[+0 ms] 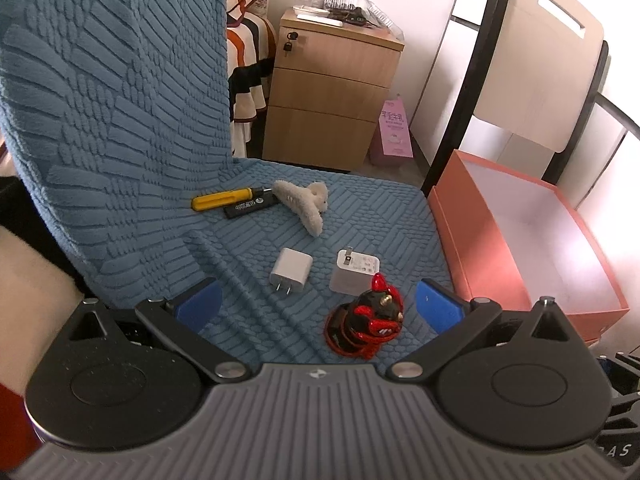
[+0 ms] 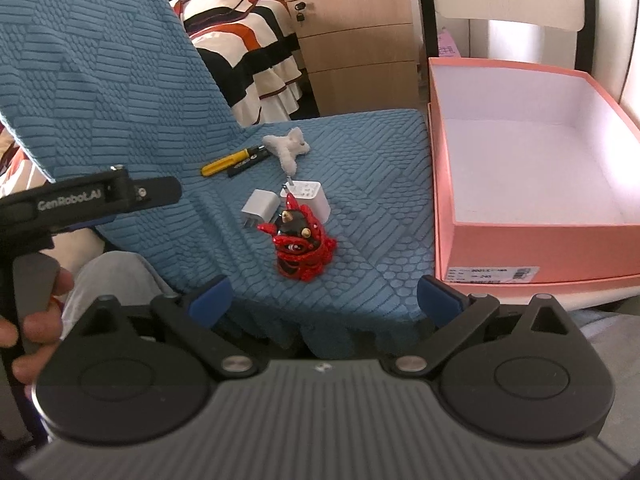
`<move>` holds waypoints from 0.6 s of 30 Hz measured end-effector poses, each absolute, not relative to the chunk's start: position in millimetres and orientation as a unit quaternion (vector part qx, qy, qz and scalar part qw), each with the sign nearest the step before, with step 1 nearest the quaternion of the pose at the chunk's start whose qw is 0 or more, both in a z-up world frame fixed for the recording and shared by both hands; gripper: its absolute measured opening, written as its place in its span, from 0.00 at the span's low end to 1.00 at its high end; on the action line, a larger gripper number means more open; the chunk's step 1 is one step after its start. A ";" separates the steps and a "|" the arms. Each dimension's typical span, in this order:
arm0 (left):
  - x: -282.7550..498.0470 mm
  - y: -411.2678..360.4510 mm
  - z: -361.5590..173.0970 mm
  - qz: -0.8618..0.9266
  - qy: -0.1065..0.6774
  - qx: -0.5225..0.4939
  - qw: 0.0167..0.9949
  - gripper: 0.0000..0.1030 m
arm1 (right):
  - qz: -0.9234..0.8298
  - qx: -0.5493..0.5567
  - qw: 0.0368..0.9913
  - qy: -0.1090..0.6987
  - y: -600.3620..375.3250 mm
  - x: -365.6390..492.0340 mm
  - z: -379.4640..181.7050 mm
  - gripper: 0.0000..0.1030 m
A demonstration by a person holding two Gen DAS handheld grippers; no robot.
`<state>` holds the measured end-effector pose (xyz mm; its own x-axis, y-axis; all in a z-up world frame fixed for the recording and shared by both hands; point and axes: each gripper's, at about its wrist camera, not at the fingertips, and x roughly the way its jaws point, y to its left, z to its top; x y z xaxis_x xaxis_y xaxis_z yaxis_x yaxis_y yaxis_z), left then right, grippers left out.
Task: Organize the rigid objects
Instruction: 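Grasp the red toy figure with the right tool while the left tool grasps a white charger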
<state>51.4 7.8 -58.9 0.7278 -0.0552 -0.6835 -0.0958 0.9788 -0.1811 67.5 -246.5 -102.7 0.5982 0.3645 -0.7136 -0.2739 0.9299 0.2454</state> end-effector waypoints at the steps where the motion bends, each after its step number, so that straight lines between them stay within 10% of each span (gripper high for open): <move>1: 53.0 7.9 -60.3 0.010 0.369 -0.101 0.924 1.00 | 0.181 0.056 0.892 0.410 -245.9 68.7 -103.4 0.98; 18: 97.5 25.0 -102.3 -0.002 0.367 -0.125 0.922 1.00 | 0.230 0.029 0.886 0.402 -220.5 95.4 -123.4 0.80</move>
<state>97.5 25.0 -102.3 0.7300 -0.0953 -0.6767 -0.0889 0.9686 -0.2323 95.4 -220.5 -123.4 0.5706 0.4302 -0.6996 -0.3832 0.8929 0.2364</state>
